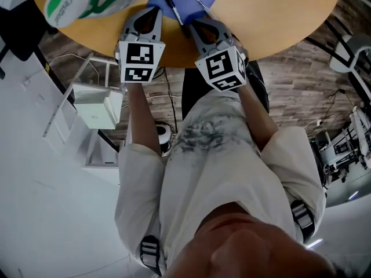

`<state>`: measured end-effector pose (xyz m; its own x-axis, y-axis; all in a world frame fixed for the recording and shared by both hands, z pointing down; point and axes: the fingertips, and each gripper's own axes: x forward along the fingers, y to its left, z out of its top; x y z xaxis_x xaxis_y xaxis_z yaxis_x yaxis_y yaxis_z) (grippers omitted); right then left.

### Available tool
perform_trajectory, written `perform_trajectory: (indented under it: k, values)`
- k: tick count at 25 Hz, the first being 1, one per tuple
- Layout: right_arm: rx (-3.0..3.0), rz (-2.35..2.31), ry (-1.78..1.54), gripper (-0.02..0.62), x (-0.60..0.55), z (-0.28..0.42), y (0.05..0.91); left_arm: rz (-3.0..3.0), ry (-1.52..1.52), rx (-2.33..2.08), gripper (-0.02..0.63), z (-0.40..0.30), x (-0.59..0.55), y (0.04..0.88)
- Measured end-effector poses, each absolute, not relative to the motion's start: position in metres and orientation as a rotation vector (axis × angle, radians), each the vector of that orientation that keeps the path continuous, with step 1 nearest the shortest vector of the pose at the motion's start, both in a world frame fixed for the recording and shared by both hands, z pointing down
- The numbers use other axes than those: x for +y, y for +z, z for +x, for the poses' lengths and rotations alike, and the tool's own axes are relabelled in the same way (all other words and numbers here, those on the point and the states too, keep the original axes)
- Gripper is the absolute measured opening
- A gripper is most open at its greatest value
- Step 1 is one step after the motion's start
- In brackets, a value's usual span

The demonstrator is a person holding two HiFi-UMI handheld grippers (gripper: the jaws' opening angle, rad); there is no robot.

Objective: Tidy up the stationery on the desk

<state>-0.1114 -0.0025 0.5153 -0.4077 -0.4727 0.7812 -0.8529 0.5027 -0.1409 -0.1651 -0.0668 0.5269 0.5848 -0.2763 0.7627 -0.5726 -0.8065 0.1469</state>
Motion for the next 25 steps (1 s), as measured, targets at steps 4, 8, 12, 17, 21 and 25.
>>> perform_trajectory:
  k: [4, 8, 12, 17, 21, 25]
  values:
    - [-2.043, 1.075, 0.724, 0.061, -0.001, -0.112, 0.523, 2.418, 1.085, -0.667, 0.009, -0.165, -0.067, 0.532]
    - [-2.026, 1.063, 0.728, 0.061, -0.002, -0.113, 0.530, 2.409, 1.078, -0.658, 0.009, -0.166, -0.068, 0.532]
    - [-2.027, 1.057, 0.716, 0.061, -0.002, -0.112, 0.531, 2.408, 1.074, -0.674, 0.009, -0.165, -0.068, 0.532]
    - [-2.034, 1.040, 0.701, 0.061, -0.001, -0.110, 0.531, 2.393, 1.065, -0.706, 0.009, -0.164, -0.066, 0.532]
    - [-2.034, 1.024, 0.693, 0.061, 0.002, -0.101, 0.531, 2.378, 1.050, -0.717, 0.009, -0.159, -0.060, 0.533]
    - [-2.038, 0.994, 0.683, 0.061, 0.004, -0.086, 0.532, 2.350, 1.032, -0.748, 0.009, -0.150, -0.053, 0.533]
